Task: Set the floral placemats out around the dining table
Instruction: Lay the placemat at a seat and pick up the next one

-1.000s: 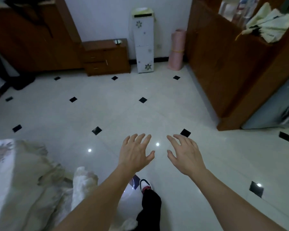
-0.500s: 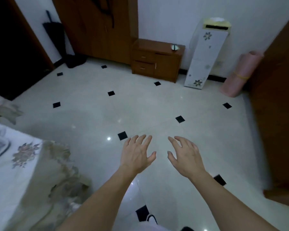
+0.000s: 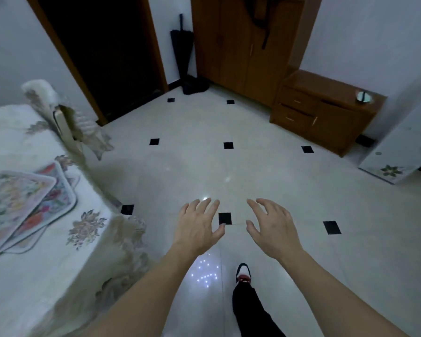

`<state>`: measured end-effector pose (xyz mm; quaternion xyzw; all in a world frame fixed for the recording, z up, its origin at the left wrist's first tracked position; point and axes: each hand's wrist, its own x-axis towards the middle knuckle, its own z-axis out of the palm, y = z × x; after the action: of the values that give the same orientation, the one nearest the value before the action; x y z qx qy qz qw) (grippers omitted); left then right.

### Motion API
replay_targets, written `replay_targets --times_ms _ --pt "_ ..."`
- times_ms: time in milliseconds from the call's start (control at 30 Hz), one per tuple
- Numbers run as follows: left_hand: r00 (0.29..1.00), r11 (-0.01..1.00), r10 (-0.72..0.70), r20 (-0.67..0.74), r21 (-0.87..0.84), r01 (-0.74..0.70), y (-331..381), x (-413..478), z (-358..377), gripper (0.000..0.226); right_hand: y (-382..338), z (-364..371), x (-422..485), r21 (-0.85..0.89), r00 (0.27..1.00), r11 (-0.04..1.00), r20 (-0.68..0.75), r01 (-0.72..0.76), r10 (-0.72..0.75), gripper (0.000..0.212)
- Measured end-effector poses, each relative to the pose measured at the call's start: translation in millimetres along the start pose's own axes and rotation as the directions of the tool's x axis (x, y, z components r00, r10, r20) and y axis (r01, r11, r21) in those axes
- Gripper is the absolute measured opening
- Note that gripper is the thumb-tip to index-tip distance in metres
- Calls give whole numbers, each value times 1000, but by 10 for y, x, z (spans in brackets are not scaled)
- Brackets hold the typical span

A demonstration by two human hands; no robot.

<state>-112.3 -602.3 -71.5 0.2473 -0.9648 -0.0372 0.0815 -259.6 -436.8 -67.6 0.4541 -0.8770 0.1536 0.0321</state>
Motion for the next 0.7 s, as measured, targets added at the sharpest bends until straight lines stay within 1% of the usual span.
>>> replay_targets --times_ms 200,367,533,633,700 --pt "987 986 -160 13 55 159 -391 997 2 62 182 252 1396 46 979 981 65 190 -192 50" --pt "954 949 -295 -53 97 299 -807 1493 -53 62 -12 448 2316 124 934 935 96 331 -343 50" --pt "883 876 -458 -100 114 468 -1184 1631 -132 61 -423 692 2910 181 853 860 137 477 -503 49" --pt "826 819 -548 -129 115 562 -1415 1606 -193 61 -721 823 3198 211 790 802 157 559 -592 51" --pt "774 768 -618 -136 106 632 -1618 1575 -239 62 -969 908 3400 231 739 756 172 612 -651 51"
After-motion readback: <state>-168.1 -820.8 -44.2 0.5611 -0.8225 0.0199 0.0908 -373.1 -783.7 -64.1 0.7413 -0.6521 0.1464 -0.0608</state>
